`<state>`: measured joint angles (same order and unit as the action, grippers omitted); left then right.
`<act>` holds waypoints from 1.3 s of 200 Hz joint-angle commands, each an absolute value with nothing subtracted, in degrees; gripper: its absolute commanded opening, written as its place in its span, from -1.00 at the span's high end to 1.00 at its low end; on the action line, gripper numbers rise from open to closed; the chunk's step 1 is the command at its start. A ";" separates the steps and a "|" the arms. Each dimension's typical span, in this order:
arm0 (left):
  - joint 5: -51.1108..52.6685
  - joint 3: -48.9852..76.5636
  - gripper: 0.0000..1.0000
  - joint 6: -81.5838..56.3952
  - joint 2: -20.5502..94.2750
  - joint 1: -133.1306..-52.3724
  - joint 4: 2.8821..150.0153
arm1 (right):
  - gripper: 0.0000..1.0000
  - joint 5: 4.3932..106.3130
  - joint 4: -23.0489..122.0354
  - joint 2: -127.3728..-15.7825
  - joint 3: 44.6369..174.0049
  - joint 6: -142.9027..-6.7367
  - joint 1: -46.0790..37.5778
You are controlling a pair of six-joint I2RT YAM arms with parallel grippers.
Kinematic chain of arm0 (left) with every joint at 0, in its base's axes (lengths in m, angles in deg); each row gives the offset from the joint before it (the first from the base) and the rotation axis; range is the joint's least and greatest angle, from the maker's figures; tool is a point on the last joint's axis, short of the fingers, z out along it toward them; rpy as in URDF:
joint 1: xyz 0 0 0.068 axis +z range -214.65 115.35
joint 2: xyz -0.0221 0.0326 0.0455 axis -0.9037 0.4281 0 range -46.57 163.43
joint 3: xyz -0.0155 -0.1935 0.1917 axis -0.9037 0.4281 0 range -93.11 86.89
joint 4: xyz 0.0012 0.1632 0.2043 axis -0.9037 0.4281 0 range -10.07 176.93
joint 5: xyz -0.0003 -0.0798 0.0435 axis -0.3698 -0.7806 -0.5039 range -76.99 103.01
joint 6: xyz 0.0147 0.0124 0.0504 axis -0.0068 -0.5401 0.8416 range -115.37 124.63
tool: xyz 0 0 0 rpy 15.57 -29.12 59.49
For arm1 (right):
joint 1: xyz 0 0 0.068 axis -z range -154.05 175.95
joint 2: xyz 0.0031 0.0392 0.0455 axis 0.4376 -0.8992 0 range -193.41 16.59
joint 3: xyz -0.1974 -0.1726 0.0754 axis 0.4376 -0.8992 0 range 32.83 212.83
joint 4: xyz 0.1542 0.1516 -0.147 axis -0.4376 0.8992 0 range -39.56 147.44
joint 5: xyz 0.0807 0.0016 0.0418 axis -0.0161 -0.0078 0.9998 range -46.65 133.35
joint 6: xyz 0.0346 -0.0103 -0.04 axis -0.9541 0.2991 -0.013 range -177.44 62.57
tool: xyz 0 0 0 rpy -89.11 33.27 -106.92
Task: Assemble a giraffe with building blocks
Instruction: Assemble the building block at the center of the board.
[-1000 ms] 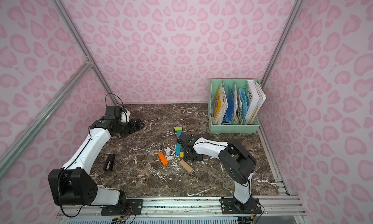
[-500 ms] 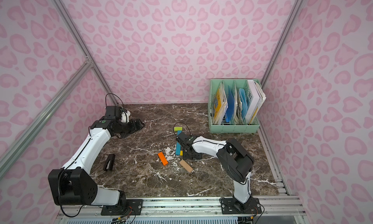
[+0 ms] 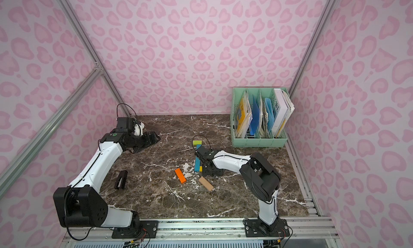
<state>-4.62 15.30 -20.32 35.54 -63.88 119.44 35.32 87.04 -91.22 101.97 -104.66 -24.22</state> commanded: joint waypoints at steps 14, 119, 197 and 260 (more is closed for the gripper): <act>-4.44 15.06 -0.80 -19.66 35.43 -63.78 119.40 | -0.41 31.69 90.03 -87.67 102.79 -104.30 -28.40; -3.87 15.20 -0.81 -19.54 35.15 -63.78 119.40 | -0.35 31.66 91.57 -86.54 105.44 -103.14 -37.65; -3.95 15.21 -0.81 -19.48 35.33 -63.78 119.51 | -0.35 34.96 88.39 -89.83 99.93 -103.93 -37.32; -3.62 15.06 -0.81 -19.36 35.61 -63.79 119.60 | -0.03 37.20 84.89 -86.24 94.03 -103.84 -35.49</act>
